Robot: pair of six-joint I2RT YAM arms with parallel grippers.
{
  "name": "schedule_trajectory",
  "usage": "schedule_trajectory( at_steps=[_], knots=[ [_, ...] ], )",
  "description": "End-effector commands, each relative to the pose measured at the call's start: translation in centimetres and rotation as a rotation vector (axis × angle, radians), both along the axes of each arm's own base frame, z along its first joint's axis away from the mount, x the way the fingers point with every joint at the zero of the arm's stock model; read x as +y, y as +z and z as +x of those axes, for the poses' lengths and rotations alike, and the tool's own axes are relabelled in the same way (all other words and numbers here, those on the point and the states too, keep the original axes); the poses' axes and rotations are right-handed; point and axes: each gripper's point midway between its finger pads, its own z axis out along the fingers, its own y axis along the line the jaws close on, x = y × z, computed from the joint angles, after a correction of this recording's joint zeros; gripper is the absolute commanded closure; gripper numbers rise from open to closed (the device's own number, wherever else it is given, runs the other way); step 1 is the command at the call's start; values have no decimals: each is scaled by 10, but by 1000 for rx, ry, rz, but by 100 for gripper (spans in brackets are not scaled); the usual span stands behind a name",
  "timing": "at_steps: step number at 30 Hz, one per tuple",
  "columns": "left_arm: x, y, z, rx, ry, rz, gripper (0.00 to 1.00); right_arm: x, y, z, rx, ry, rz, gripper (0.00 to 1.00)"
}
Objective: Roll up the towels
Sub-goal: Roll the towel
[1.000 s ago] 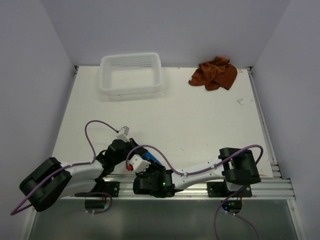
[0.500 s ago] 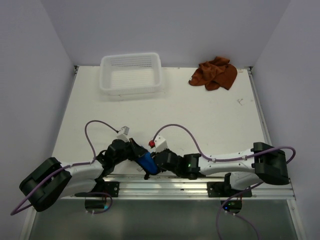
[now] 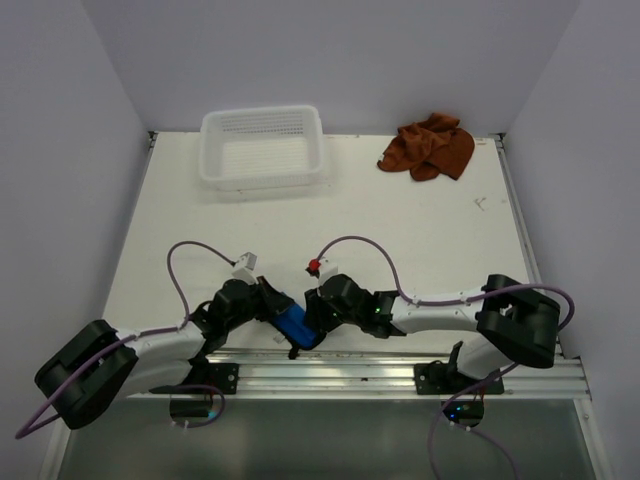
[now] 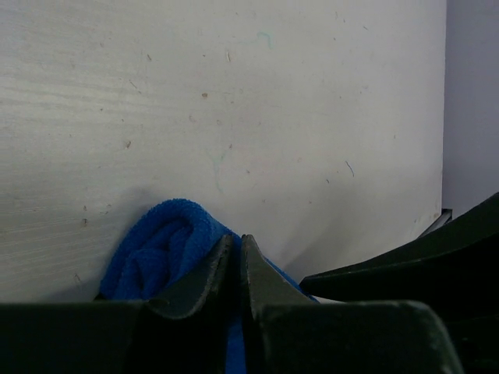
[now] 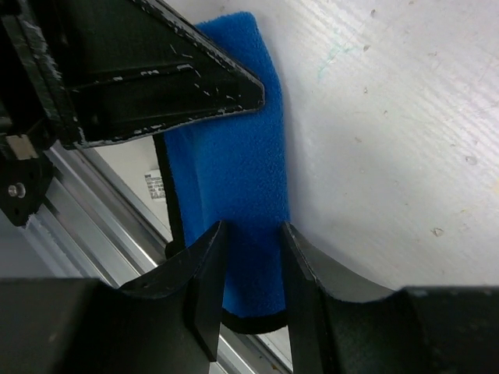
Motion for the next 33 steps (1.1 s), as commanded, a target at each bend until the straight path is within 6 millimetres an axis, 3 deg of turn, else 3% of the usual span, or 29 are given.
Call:
schedule_trajectory(
  at_steps=[1,16,25,26,29,33],
  knots=[
    [35,-49,-29,88,37,114,88,8,-5,-3,25,17,21,62],
    [37,-51,-29,91,42,124,88,-13,-47,-18,63,80,-115,56],
    [35,-43,-21,69,42,150,88,-10,-39,-22,24,106,-111,91],
    [31,-32,-10,35,48,154,88,-10,-38,-22,17,104,-111,96],
    [34,-19,3,-5,69,214,87,-8,-31,-21,-33,102,-119,100],
    [30,17,28,-92,99,243,85,-7,-22,-20,-113,76,-133,100]
  ],
)
